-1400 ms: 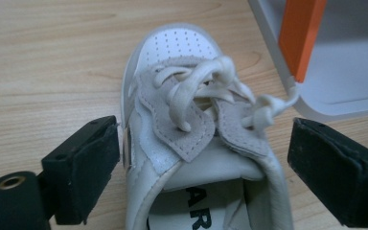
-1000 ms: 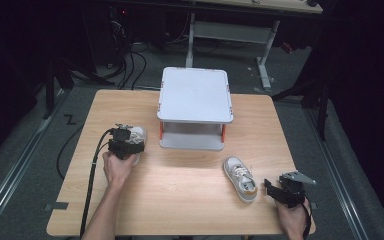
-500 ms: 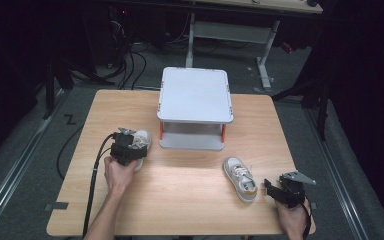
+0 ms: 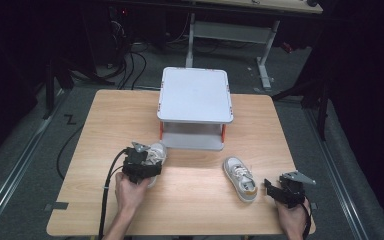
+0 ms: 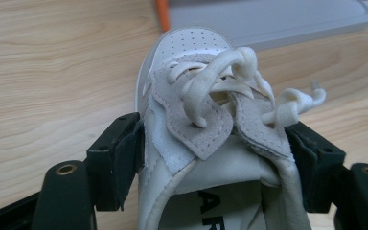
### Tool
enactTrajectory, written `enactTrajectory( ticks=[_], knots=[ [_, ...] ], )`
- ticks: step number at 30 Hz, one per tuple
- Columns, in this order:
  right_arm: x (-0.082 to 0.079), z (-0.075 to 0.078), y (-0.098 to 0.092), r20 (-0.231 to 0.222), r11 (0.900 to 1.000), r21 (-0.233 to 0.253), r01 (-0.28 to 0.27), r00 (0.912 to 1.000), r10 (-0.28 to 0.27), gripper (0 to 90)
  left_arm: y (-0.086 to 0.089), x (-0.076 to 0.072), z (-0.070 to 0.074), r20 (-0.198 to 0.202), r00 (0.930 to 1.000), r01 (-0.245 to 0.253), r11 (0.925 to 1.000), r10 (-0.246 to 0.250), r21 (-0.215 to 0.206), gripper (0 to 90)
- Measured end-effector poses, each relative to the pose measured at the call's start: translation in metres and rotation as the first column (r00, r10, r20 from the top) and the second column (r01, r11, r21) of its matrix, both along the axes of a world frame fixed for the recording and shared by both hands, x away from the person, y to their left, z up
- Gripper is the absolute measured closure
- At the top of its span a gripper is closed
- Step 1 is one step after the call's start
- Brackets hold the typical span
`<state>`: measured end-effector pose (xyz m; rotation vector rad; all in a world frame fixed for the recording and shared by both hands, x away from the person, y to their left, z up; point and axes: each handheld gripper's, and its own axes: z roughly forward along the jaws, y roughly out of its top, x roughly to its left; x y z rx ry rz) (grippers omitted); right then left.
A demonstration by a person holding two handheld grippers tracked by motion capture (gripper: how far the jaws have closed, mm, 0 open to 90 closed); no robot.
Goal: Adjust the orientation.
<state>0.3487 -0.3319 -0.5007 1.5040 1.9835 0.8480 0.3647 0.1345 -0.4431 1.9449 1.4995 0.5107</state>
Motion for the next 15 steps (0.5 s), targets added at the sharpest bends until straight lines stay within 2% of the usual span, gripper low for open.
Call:
enactTrajectory(
  ticks=[5,6,7,8,12,15],
  knots=[
    [0.000,0.000,0.000,0.000,1.000,-0.001,0.000,1.0000,0.000,36.3,-0.033,0.000,-0.001,-0.009,0.9983,0.058,0.9983,-0.058,0.003,29.2],
    [0.000,0.000,0.000,0.000,1.000,0.000,0.000,1.0000,0.000,36.3,-0.038,0.000,-0.001,-0.013,0.9978,0.065,0.9979,-0.065,0.008,29.2],
    [0.000,0.000,0.000,0.000,1.000,0.000,0.000,1.0000,0.000,36.3,-0.051,0.002,-0.004,-0.017,0.9966,0.081,0.9964,-0.081,0.025,29.1],
    [0.000,0.000,0.000,0.000,1.000,0.000,0.000,1.0000,0.000,36.3,-0.051,0.002,-0.004,-0.017,0.9966,0.081,0.9964,-0.081,0.025,29.1],
    [0.000,0.000,0.000,0.000,1.000,0.000,-0.001,1.0000,0.001,36.3,-0.072,0.006,-0.008,-0.015,0.9964,0.084,0.9961,-0.084,0.028,29.0],
    [0.000,0.000,0.000,-0.001,1.000,0.001,-0.001,1.0000,0.001,36.3,-0.080,0.008,-0.010,-0.012,0.9967,0.081,0.9962,-0.081,0.032,28.9]
  ],
)
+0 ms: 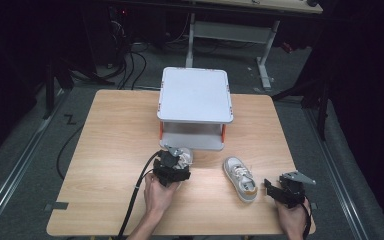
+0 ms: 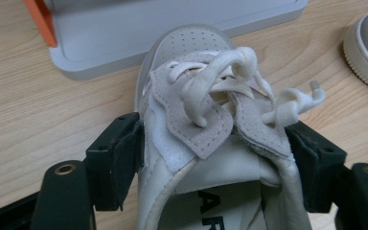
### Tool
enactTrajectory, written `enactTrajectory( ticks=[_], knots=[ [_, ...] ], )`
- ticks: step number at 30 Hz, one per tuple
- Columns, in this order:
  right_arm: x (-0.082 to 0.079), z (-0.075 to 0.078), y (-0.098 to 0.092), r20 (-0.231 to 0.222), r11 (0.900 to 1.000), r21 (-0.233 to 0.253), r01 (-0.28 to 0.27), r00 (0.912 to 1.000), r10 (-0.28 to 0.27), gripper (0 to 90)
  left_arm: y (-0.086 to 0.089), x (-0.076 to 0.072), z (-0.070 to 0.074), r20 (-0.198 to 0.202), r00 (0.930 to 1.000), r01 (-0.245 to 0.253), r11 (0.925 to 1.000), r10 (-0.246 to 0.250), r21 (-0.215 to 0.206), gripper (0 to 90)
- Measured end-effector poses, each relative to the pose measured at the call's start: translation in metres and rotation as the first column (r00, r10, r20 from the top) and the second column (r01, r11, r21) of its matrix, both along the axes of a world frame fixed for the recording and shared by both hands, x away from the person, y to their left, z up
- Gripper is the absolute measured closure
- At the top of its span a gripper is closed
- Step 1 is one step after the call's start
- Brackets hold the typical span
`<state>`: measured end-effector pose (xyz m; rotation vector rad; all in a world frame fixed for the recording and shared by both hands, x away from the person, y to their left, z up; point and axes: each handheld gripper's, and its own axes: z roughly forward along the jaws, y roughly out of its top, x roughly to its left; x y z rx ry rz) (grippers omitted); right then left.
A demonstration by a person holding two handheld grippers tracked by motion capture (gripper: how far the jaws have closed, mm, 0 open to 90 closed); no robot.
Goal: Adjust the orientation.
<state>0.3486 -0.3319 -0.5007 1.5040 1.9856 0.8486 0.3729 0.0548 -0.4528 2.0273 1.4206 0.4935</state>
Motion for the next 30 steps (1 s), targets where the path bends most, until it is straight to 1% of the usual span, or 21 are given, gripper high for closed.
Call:
enactTrajectory(
  ticks=[3,8,10,11,14,17,19,21,24,25,27,30],
  knots=[
    [0.000,0.000,0.000,0.000,1.000,0.001,-0.001,1.0000,0.001,36.2,-0.006,0.003,-0.004,0.002,1.0000,-0.007,0.9999,0.007,0.012,28.7],
    [0.000,0.000,0.000,0.000,1.000,0.001,-0.002,1.0000,0.002,36.2,-0.008,0.003,-0.009,0.003,0.9999,-0.012,0.9997,0.012,0.023,28.1],
    [0.000,0.000,0.000,-0.001,1.000,0.001,-0.002,1.0000,0.002,36.2,-0.007,0.003,-0.011,-0.002,0.9999,-0.017,0.9998,0.017,0.013,27.6],
    [0.000,0.000,0.000,-0.001,1.000,0.001,-0.002,1.0000,0.002,36.2,-0.004,0.004,-0.011,-0.019,0.9998,-0.012,0.9999,0.012,0.001,27.2],
    [0.000,0.000,0.000,0.000,1.000,0.001,-0.002,1.0000,0.002,36.2,-0.003,0.004,-0.011,-0.023,0.9997,-0.007,1.0000,0.007,-0.003,26.8],
    [0.000,0.000,0.000,-0.001,1.000,0.001,-0.002,1.0000,0.002,36.2,-0.003,0.003,-0.012,-0.023,0.9997,0.006,1.0000,-0.006,0.006,25.8],
    [0.000,0.000,0.000,0.000,1.000,0.001,-0.002,1.0000,0.002,36.2,-0.003,0.004,-0.012,-0.026,0.9997,0.004,1.0000,-0.004,0.001,25.1],
    [0.000,0.000,0.000,0.000,1.000,0.001,-0.002,1.0000,0.002,36.2,-0.002,0.004,-0.013,-0.026,0.9996,0.011,0.9999,-0.011,-0.001,22.9],
    [0.000,0.000,0.000,0.000,1.000,0.001,-0.002,1.0000,0.002,36.1,0.000,0.006,-0.014,-0.031,0.9992,0.024,0.9997,-0.024,-0.001,15.7],
    [0.000,0.000,0.000,0.000,1.000,0.001,-0.002,1.0000,0.002,36.1,0.000,0.006,-0.014,-0.034,0.9990,0.031,0.9995,-0.031,-0.001,15.0],
    [0.000,0.000,0.000,-0.001,1.000,0.001,-0.002,1.0000,0.002,36.1,0.001,0.007,-0.015,-0.036,0.9991,0.024,0.9997,-0.024,0.008,14.8],
    [0.000,0.000,0.000,-0.001,1.000,0.002,-0.002,1.0000,0.002,36.1,0.003,0.007,-0.015,-0.033,0.9990,0.029,0.9995,-0.029,-0.008,14.2]
  ],
)
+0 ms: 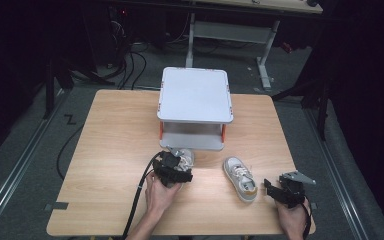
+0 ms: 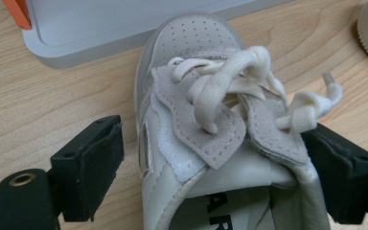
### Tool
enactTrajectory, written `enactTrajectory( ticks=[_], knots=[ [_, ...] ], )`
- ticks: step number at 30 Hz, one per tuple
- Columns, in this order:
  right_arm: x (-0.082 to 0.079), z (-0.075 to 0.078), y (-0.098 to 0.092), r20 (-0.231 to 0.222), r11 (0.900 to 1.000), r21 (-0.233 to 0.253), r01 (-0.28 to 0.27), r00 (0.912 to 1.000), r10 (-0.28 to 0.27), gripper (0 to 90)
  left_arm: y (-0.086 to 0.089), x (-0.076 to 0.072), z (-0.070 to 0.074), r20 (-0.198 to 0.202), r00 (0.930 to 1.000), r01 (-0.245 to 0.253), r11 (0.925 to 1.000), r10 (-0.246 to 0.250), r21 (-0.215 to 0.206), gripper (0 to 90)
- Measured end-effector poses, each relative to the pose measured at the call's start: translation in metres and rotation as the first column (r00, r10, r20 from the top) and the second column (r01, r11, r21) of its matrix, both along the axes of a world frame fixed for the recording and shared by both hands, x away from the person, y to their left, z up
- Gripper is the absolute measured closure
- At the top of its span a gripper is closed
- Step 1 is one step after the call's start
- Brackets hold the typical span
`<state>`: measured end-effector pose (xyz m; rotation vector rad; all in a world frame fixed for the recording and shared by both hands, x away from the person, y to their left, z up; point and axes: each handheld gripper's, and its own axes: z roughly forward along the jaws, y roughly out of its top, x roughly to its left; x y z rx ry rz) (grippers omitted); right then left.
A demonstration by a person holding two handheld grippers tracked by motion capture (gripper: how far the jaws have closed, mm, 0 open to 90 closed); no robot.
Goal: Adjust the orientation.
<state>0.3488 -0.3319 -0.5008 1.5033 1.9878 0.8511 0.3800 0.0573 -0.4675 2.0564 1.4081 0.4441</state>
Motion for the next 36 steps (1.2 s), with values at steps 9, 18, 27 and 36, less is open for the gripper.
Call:
enactTrajectory(
  ticks=[9,18,27,36],
  knots=[
    [0.000,0.000,0.000,0.000,1.000,0.001,0.000,1.0000,0.000,36.2,0.003,-0.001,0.002,0.016,0.9998,0.012,0.9993,-0.011,-0.034,13.0],
    [0.000,0.000,0.000,0.000,1.000,0.001,0.000,1.0000,0.000,36.1,0.005,-0.003,0.005,0.033,0.9992,0.023,0.9985,-0.021,-0.050,12.7],
    [0.000,0.000,0.000,0.000,1.000,0.000,0.000,1.0000,0.000,36.1,0.017,-0.006,0.012,0.055,0.9980,0.036,0.9936,-0.031,-0.107,14.3],
    [0.000,0.000,0.000,0.000,1.000,0.000,0.000,1.0000,0.000,36.2,0.038,-0.010,0.023,0.063,0.9971,0.053,0.9792,-0.042,-0.196,15.7]
  ],
)
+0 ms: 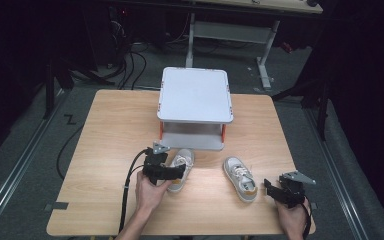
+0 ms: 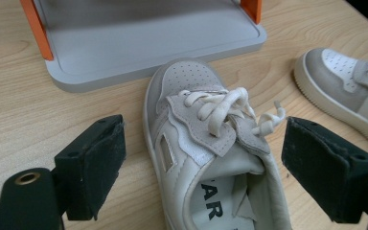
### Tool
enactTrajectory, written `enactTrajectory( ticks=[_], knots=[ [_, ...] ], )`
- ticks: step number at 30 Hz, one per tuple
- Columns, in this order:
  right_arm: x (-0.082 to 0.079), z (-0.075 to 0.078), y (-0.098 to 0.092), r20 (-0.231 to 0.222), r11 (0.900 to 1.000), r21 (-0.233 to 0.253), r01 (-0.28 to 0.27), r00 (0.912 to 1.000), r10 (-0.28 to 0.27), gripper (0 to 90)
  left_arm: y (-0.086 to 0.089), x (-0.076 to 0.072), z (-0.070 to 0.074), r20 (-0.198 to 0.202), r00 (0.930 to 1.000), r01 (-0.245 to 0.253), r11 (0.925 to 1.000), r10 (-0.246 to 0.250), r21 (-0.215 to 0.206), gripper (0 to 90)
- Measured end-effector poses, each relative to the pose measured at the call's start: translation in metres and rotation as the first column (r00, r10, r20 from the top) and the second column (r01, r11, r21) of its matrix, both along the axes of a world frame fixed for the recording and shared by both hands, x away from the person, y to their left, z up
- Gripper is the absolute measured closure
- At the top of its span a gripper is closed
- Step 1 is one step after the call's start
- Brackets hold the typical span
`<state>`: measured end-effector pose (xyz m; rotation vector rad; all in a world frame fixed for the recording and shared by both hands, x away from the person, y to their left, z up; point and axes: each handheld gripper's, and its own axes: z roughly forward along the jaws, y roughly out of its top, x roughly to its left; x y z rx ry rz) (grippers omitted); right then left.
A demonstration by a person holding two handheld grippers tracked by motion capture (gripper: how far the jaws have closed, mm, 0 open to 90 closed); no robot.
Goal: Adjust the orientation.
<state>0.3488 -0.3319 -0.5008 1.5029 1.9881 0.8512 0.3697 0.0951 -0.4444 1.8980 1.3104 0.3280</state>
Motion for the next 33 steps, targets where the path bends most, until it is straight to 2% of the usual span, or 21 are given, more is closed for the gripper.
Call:
enactTrajectory(
  ticks=[4,10,20,25,26,27,31,33],
  knots=[
    [0.000,0.000,0.000,0.000,1.000,0.001,0.000,1.0000,0.000,36.1,0.007,-0.001,0.004,-0.004,1.0000,0.006,0.9993,-0.006,-0.037,15.9],
    [0.000,0.000,0.000,0.000,1.000,0.000,0.000,1.0000,0.000,36.2,0.016,0.000,0.017,0.018,0.9997,0.020,0.9968,-0.019,-0.078,17.0],
    [0.000,0.000,0.000,0.000,1.000,0.001,0.000,1.0000,0.000,36.2,0.026,0.006,0.026,0.040,0.9992,0.010,0.9942,-0.006,-0.107,19.8],
    [0.000,0.000,0.000,0.000,1.000,0.001,0.000,1.0000,0.000,36.1,0.034,0.016,0.023,0.051,0.9982,-0.031,0.9986,0.033,-0.043,22.1],
    [0.000,0.000,0.000,0.000,1.000,0.001,0.000,1.0000,0.000,36.1,0.038,0.021,0.023,0.061,0.9966,-0.054,0.9983,0.055,-0.023,22.7],
    [0.000,0.000,0.000,0.000,1.000,0.000,0.000,1.0000,0.000,36.2,0.038,0.021,0.023,0.061,0.9966,-0.054,0.9983,0.055,-0.023,23.3],
    [0.000,0.000,0.000,0.000,1.000,0.001,0.000,1.0000,0.000,36.2,0.046,0.030,0.020,0.093,0.9893,-0.113,0.9936,0.112,0.002,26.8],
    [0.000,0.000,0.000,0.000,1.000,0.001,0.000,1.0000,0.000,36.2,0.049,0.035,0.015,0.094,0.9871,-0.134,0.9903,0.130,0.038,28.0]
  ],
)
